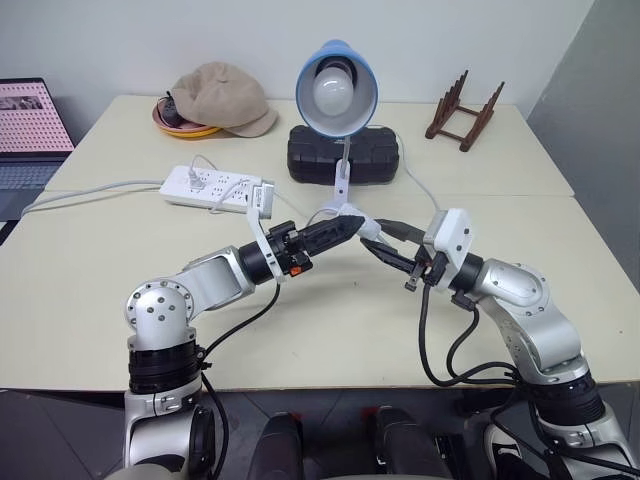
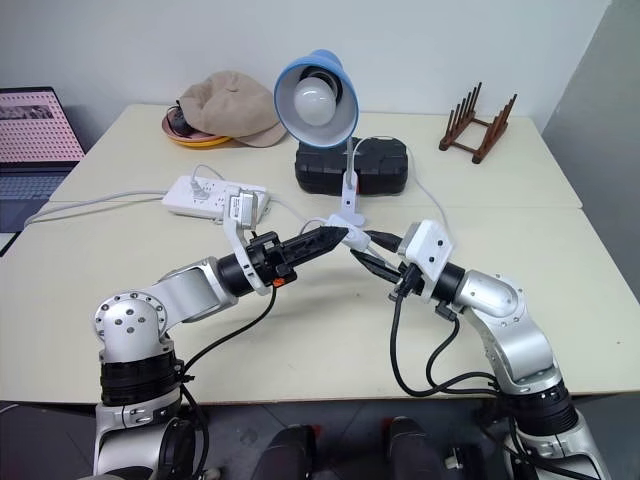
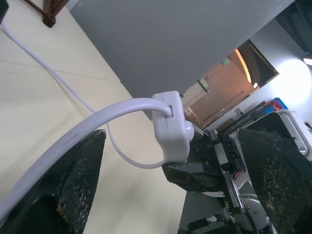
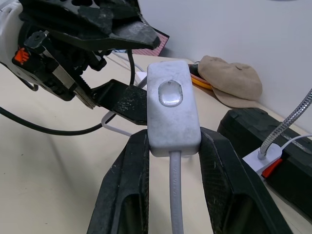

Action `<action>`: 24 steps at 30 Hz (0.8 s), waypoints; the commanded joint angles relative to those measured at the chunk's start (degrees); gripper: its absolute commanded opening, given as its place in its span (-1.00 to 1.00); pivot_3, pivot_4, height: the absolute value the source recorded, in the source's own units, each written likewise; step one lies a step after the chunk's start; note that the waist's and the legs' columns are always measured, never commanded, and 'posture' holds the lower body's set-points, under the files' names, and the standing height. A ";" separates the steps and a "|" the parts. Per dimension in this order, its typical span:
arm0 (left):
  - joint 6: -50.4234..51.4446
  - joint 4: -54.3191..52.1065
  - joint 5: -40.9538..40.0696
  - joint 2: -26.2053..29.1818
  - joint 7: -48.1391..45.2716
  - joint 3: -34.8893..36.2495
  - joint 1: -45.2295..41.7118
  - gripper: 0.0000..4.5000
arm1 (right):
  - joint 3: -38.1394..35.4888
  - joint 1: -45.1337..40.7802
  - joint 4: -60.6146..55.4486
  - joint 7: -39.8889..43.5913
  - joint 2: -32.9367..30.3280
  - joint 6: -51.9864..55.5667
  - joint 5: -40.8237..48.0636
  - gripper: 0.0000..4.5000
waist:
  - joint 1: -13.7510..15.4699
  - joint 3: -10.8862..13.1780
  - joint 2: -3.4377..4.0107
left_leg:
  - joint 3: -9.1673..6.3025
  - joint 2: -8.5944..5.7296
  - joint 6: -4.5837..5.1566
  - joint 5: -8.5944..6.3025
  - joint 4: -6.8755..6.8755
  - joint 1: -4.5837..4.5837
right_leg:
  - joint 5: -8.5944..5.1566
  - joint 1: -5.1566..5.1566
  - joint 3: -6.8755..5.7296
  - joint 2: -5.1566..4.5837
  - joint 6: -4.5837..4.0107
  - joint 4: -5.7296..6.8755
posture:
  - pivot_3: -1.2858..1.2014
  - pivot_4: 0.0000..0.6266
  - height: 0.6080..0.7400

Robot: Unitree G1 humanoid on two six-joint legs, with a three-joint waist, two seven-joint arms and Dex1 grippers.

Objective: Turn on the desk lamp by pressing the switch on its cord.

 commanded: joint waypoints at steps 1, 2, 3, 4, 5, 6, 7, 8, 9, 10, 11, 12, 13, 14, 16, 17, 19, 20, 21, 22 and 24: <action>-0.73 -1.08 -2.10 0.05 -0.15 -0.22 -1.11 1.00 | -0.32 -0.14 -2.74 -0.27 -0.09 -1.48 -0.83 -0.53 | 0.00 0.00 0.00 | 0.01 0.00 0.00 0.00 0.00 0.00 | 0.00 0.00 0.01 0.00 0.00 0.00 | 0.03 -0.52 1.00; -0.62 -1.08 -2.31 0.15 -0.14 -0.27 -1.17 1.00 | -0.33 -0.13 -2.78 -0.28 -0.01 -1.58 -0.94 -0.53 | 0.01 0.00 0.00 | 0.01 0.00 0.00 0.00 0.01 0.00 | 0.00 0.00 0.01 0.00 0.00 0.00 | 0.03 -0.52 1.00; -0.56 -1.08 -2.47 0.24 -0.12 -0.32 -1.20 0.83 | -0.36 -0.12 -2.80 -0.26 0.07 -1.65 -1.06 -0.53 | 0.01 0.00 0.00 | 0.01 0.00 0.00 0.00 0.02 0.00 | 0.00 0.00 0.01 0.00 0.00 0.00 | 0.03 -0.52 1.00; -0.55 -1.09 -2.43 0.41 -0.21 -0.39 -1.17 0.79 | -0.37 -0.12 -2.78 -0.26 0.11 -1.68 -1.19 -0.53 | 0.01 0.00 0.00 | 0.00 0.00 0.00 0.00 0.02 0.00 | 0.00 0.00 0.00 0.00 0.00 0.00 | 0.03 -0.52 1.00; -0.55 -1.08 -2.56 0.50 -0.22 -0.41 -1.10 0.71 | -0.38 -0.14 -2.76 -0.27 0.15 -1.70 -1.29 -0.53 | 0.01 0.00 0.00 | 0.00 0.00 0.00 0.00 0.02 0.00 | -0.01 0.00 0.01 0.00 -0.01 0.00 | 0.03 -0.52 1.00; -0.59 -1.11 -2.61 0.57 -0.24 -0.45 -1.02 0.59 | -0.41 -0.17 -2.75 -0.29 0.23 -1.69 -1.36 -0.53 | 0.01 0.00 0.00 | 0.01 0.00 0.00 0.00 0.02 0.00 | -0.02 0.00 0.00 0.00 -0.03 0.00 | 0.03 -0.52 1.00; -0.68 -1.25 -2.43 0.68 -0.32 -0.55 -0.92 0.52 | -0.43 -0.21 -2.70 -0.33 0.30 -1.71 -1.43 -0.53 | 0.01 0.00 0.00 | 0.00 0.00 0.00 0.00 0.02 0.00 | -0.03 0.00 0.01 0.00 -0.05 -0.01 | 0.03 -0.52 1.00; -0.78 -1.34 -2.32 0.72 -0.32 -0.60 -0.85 0.42 | -0.43 -0.23 -2.67 -0.32 0.34 -1.73 -1.48 -0.53 | 0.01 0.00 0.00 | 0.00 0.00 0.00 0.00 0.02 0.00 | -0.05 0.00 0.01 0.00 -0.09 -0.01 | 0.03 -0.52 1.00; -0.85 -1.39 -2.23 0.75 -0.32 -0.64 -0.81 0.33 | -0.43 -0.24 -2.64 -0.31 0.37 -1.75 -1.52 -0.53 | 0.01 0.00 0.00 | 0.01 0.00 0.00 0.00 0.02 0.00 | -0.08 0.00 0.00 0.00 -0.13 -0.01 | 0.03 -0.52 1.00; -0.98 -1.38 -2.45 0.55 -0.03 -0.55 -0.76 0.27 | -0.41 -0.25 -2.59 -0.27 0.37 -1.84 -1.58 -0.53 | 0.01 0.00 0.00 | 0.01 0.00 0.00 0.00 0.02 -0.01 | -0.09 0.00 0.01 0.00 -0.15 -0.02 | 0.03 -0.52 1.00; -1.04 -1.43 -2.53 0.50 0.04 -0.60 -0.72 0.19 | -0.37 -0.29 -2.54 -0.25 0.41 -1.89 -1.63 -0.53 | 0.01 0.00 0.00 | 0.01 0.00 0.00 0.00 0.02 -0.01 | -0.08 0.00 0.01 0.00 -0.14 -0.02 | 0.03 -0.52 1.00; -1.10 -1.52 -2.61 0.48 0.11 -0.64 -0.64 0.06 | -0.30 -0.36 -2.50 -0.28 0.50 -1.91 -1.67 -0.53 | 0.01 0.00 0.00 | 0.01 0.00 0.00 0.00 0.02 -0.02 | -0.08 0.00 0.01 0.00 -0.14 -0.02 | 0.03 -0.52 1.00; -1.11 -1.54 -2.77 0.45 0.23 -0.65 -0.58 -0.08 | -0.20 -0.43 -2.45 -0.28 0.55 -2.00 -1.76 -0.53 | 0.01 0.00 0.00 | 0.01 0.00 0.00 0.00 0.02 -0.02 | -0.08 0.00 0.01 0.00 -0.14 -0.02 | 0.03 -0.52 1.00; -1.11 -1.66 -2.77 0.50 0.18 -0.74 -0.47 -0.20 | -0.11 -0.50 -2.42 -0.24 0.59 -2.09 -1.83 -0.53 | 0.01 0.00 0.00 | 0.01 0.00 0.00 0.00 0.02 -0.02 | -0.08 0.00 0.01 0.00 -0.14 -0.02 | 0.03 -0.52 1.00; -1.08 -1.82 -2.80 0.55 0.16 -0.86 -0.33 -0.39 | -0.04 -0.59 -2.36 -0.21 0.64 -2.21 -1.90 -0.53 | 0.01 0.00 0.00 | 0.00 0.00 0.00 0.00 0.02 -0.01 | -0.09 0.00 0.00 0.00 -0.15 -0.02 | 0.03 -0.52 1.00; -1.07 -1.80 -2.93 0.52 0.29 -0.84 -0.32 -0.45 | -0.01 -0.67 -2.32 -0.18 0.65 -2.33 -1.94 -0.53 | 0.01 0.00 0.00 | 0.00 0.00 0.00 0.00 0.02 -0.01 | -0.09 0.00 0.00 0.00 -0.15 -0.02 | 0.03 -0.52 1.00; -1.05 -1.86 -3.09 0.64 0.35 -0.81 -0.23 -0.66 | 0.10 -0.73 -2.34 -0.21 0.70 -2.49 -2.03 -0.53 | 0.01 0.00 0.00 | 0.00 0.00 0.00 0.00 0.02 -0.02 | -0.10 0.00 0.01 0.00 -0.17 -0.03 | 0.03 -0.52 1.00; -1.08 -1.90 -3.15 0.75 0.32 -0.80 -0.20 -0.73 | 0.17 -0.77 -2.39 -0.25 0.73 -2.53 -2.11 -0.53 | 0.01 0.00 0.00 | 0.01 0.00 0.00 0.00 0.02 -0.02 | -0.11 0.00 0.01 -0.01 -0.19 -0.04 | 0.03 -0.52 1.00; -1.12 -1.88 -3.26 0.79 0.43 -0.78 -0.17 -0.81 | 0.22 -0.79 -2.43 -0.27 0.76 -2.53 -2.16 -0.53 | 0.01 0.00 0.00 | 0.01 0.00 0.00 0.00 0.01 -0.02 | -0.11 0.00 0.01 -0.01 -0.19 -0.04 | 0.03 -0.52 1.00; -1.15 -1.93 -3.32 0.83 0.47 -0.81 -0.14 -0.81 | 0.24 -0.79 -2.49 -0.26 0.78 -2.55 -2.20 -0.53 | 0.01 0.00 0.00 | 0.01 0.00 0.00 0.00 0.01 -0.02 | -0.12 0.00 0.01 -0.01 -0.20 -0.05 | 0.03 -0.52 1.00; -1.17 -2.04 -3.36 0.90 0.47 -0.94 -0.10 -0.81 | 0.26 -0.81 -2.54 -0.20 0.81 -2.64 -2.28 -0.53 | 0.01 0.00 0.00 | 0.01 0.00 0.00 0.00 0.01 -0.02 | -0.12 0.00 0.01 -0.01 -0.20 -0.05 | 0.03 -0.52 1.00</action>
